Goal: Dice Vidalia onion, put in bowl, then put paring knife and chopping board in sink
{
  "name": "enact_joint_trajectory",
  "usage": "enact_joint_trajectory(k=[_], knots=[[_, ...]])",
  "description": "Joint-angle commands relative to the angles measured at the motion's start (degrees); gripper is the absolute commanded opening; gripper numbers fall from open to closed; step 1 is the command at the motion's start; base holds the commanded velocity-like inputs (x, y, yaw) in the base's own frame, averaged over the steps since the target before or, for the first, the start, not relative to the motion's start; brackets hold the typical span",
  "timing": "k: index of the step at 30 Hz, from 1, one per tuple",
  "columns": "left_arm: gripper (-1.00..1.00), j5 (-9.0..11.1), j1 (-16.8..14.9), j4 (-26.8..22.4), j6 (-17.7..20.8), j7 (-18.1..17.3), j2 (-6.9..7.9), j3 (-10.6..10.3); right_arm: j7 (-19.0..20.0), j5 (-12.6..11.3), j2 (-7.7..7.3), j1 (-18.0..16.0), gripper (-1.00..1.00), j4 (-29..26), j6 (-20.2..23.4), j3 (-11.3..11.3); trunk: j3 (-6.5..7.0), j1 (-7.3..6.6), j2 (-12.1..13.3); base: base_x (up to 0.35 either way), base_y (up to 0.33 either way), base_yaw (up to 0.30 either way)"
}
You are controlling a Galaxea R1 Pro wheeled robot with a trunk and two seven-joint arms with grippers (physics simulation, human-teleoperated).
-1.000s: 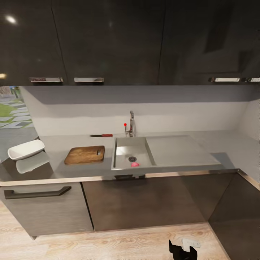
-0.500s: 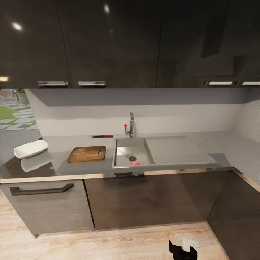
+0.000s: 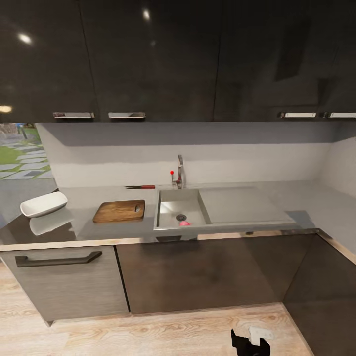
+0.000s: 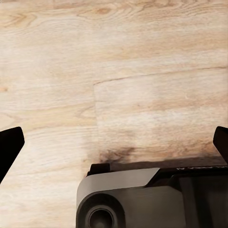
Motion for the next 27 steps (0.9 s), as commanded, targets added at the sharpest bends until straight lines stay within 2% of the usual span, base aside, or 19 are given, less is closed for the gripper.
enact_joint_trajectory(k=[1, 5, 6, 11, 15, 18, 20, 22, 23, 24, 25, 26, 27], knots=[[1.00, 0.0, 0.0, -0.1, -0.1, 0.5, 0.03, -0.4, -0.3, 0.6, 0.02, 0.0, 1.00, 0.1, 0.3, -0.3, -0.06, 0.01, 0.0, 0.000, 0.000, 0.000], [1.00, 0.0, 0.0, -0.3, -0.1, 0.5, 0.08, -0.4, -0.2, 0.6, 0.06, 0.0, 1.00, 0.1, 5.4, -0.3, -0.06, 0.01, 0.0, 0.000, 0.000, 0.000], [1.00, 0.0, 0.0, -0.3, -0.1, 0.6, 0.08, -0.4, -0.1, 0.6, -0.04, 0.8, 1.00, 0.1, 8.6, -0.3, -0.06, 0.01, 0.0, 0.000, 0.000, 0.000], [1.00, 0.0, 0.0, -0.2, 0.0, 0.8, 0.04, -0.3, 0.1, 0.6, -0.16, 5.8, 1.00, 0.2, 11.4, -0.4, -0.06, 0.01, 0.0, 0.000, 0.000, 0.000], [1.00, 0.2, 0.0, -0.5, 0.2, 0.9, -0.02, -0.2, 0.2, 0.6, -0.13, 11.1, 1.00, 0.2, 9.4, -0.3, -0.06, 0.01, 0.0, 0.000, 0.000, 0.000], [1.00, 0.2, 0.0, -1.8, 0.5, 1.1, -0.51, -0.2, 0.3, 0.6, -0.03, 15.5, 1.00, 0.2, 4.5, -0.3, -0.06, 0.01, 0.0, 0.000, 0.000, 0.000], [1.00, 0.2, 0.0, -4.6, 1.5, 2.4, -1.39, -0.2, 1.9, 0.7, 0.04, 19.0, 1.00, 0.2, -0.2, -0.3, -0.06, 0.01, 0.0, 0.000, 0.000, 0.000], [1.00, 0.1, 0.0, -7.4, 3.8, 4.2, -2.09, -0.2, 3.4, 0.7, -0.07, 20.1, 1.00, 0.2, -1.6, -0.3, -0.06, 0.01, 0.0, 0.000, 0.000, 0.000], [1.00, 0.0, 0.0, -10.0, 6.9, 5.8, -2.69, -0.2, 4.2, 0.7, -0.17, 20.5, 1.00, 0.2, -2.1, -0.3, -0.06, 0.01, 0.0, 0.000, 0.000, 0.000], [1.00, 0.0, 0.0, -13.4, 11.6, 7.2, -3.27, -0.2, 4.8, 0.8, -0.23, 20.7, 1.00, 0.1, -2.4, -0.3, -0.06, 0.01, 0.0, 0.000, 0.000, 0.000], [1.00, -0.1, 0.0, -19.5, 20.0, 8.7, -3.87, -0.3, 5.2, 0.8, -0.28, 20.9, 1.00, 0.1, -2.7, -0.4, -0.06, 0.01, 0.0, 0.000, 0.000, 0.000], [1.00, -0.1, 0.0, -21.8, 23.0, 9.0, -4.01, -0.3, 5.3, 0.8, -0.30, 21.0, 1.00, 0.1, -2.8, -0.4, -0.06, 0.01, 0.0, 0.000, 0.000, 0.000], [1.00, -0.1, 0.0, -26.6, 28.7, 9.4, -4.20, -0.4, 5.4, 0.8, -0.31, 21.0, 1.00, 0.1, -2.8, -0.4, -0.06, 0.01, 0.0, 0.000, 0.000, 0.000]])
